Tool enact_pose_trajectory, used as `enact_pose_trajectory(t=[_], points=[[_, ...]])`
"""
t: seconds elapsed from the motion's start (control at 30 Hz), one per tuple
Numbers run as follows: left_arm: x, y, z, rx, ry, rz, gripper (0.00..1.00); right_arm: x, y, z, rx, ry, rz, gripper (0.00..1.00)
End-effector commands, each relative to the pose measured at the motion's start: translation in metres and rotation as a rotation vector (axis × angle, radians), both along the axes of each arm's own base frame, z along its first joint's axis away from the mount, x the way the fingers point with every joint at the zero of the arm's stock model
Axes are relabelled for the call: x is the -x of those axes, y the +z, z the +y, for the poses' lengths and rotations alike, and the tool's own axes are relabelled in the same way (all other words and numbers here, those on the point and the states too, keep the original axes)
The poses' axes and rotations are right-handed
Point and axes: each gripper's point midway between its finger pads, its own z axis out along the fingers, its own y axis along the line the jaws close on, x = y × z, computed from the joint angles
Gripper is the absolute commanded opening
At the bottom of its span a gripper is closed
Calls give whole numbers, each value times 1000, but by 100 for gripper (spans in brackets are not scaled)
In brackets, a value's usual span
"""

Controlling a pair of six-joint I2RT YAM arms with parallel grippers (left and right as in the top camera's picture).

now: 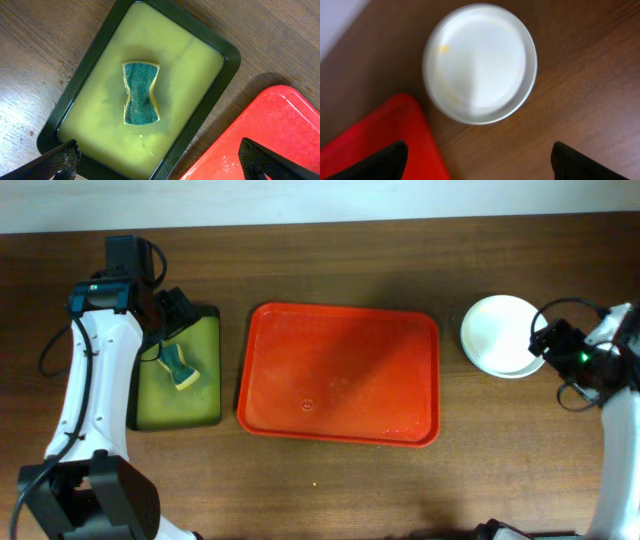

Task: Clean dirty plates on tray and stack at the side
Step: 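Release the white plate and withdraw the right gripper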

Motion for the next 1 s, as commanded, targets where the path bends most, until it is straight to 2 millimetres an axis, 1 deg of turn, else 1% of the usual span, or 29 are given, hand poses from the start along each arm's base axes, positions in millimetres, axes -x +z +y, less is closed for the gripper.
enact_pose_trajectory(t=[0.0, 0.03, 0.07, 0.13, 0.17, 0.43, 0.57, 0.67, 0.73, 0.83, 0.87, 0.9, 0.97], points=[[-1, 2, 1, 3, 3, -8, 99, 24, 25, 36, -8, 63, -25, 99], [-1, 2, 1, 3, 3, -8, 99, 36, 26, 53, -36, 90, -1, 99], [-1, 2, 1, 3, 3, -8, 99, 44, 25, 61, -48, 107, 24, 99], [-1, 2, 1, 3, 3, -8, 99, 56, 19, 73, -72, 130, 75, 99], [-1, 2, 1, 3, 3, -8, 99, 58, 17, 76, -82, 135, 90, 99], [-1, 2, 1, 3, 3, -8, 99, 53, 1, 74, -109, 134, 149, 99], [-1, 2, 1, 3, 3, -8, 99, 49, -12, 72, -132, 133, 198, 99], [-1, 2, 1, 3, 3, -8, 100, 49, -14, 72, -135, 134, 204, 99], [-1, 2, 1, 3, 3, -8, 99, 50, -11, 73, -126, 136, 194, 99], [-1, 2, 1, 3, 3, -8, 99, 56, 6, 75, 1, 151, 157, 99], [-1, 2, 1, 3, 3, -8, 99, 59, 15, 78, 58, 165, 133, 99], [-1, 2, 1, 3, 3, -8, 99, 62, 28, 85, 139, 194, 86, 99], [-1, 2, 1, 3, 3, -8, 99, 67, 49, 100, 240, 248, 8, 99]])
